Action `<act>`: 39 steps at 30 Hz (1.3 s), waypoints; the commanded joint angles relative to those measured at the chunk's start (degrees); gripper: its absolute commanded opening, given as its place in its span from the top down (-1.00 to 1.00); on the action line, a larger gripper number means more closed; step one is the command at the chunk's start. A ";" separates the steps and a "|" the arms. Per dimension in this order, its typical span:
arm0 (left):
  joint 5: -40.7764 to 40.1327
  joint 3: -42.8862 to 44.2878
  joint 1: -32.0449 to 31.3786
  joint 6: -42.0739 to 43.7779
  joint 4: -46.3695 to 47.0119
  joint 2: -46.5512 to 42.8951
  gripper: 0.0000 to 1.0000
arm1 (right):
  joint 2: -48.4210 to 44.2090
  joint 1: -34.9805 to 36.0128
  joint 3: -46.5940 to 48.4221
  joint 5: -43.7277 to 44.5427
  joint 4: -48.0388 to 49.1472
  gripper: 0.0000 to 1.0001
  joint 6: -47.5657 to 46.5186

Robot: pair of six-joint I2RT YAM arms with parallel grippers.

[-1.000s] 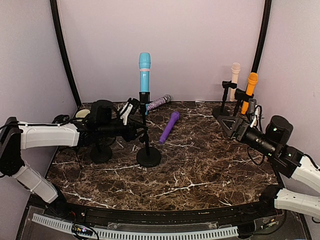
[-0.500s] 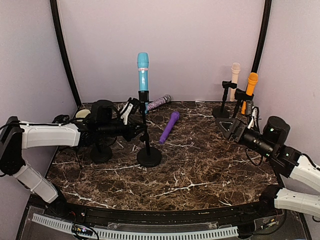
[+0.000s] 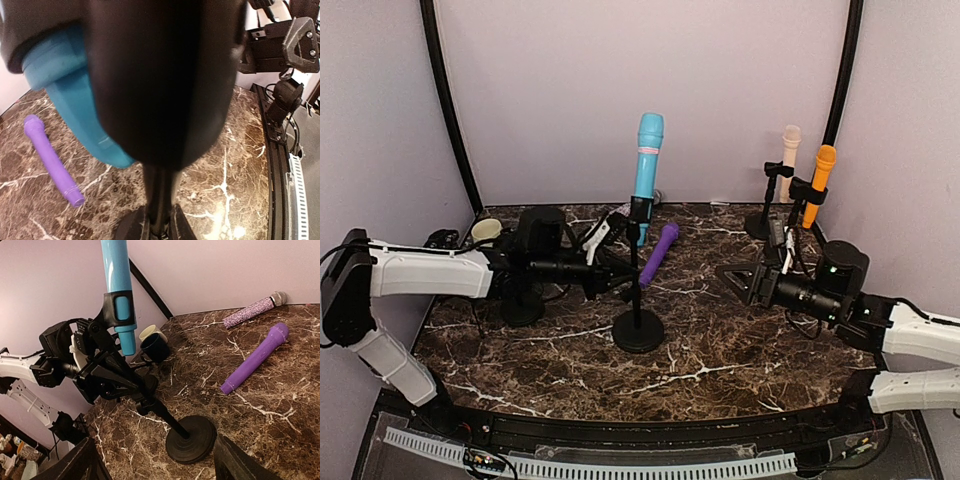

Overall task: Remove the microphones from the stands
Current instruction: Move the microphone stand with the microphone to the center of the board, then pass from the left arm to the right

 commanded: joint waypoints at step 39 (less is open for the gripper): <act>6.04 4.09 -7.57 2.84 2.70 3.26 1.00 | 31.74 17.67 15.66 15.46 19.13 0.62 -9.73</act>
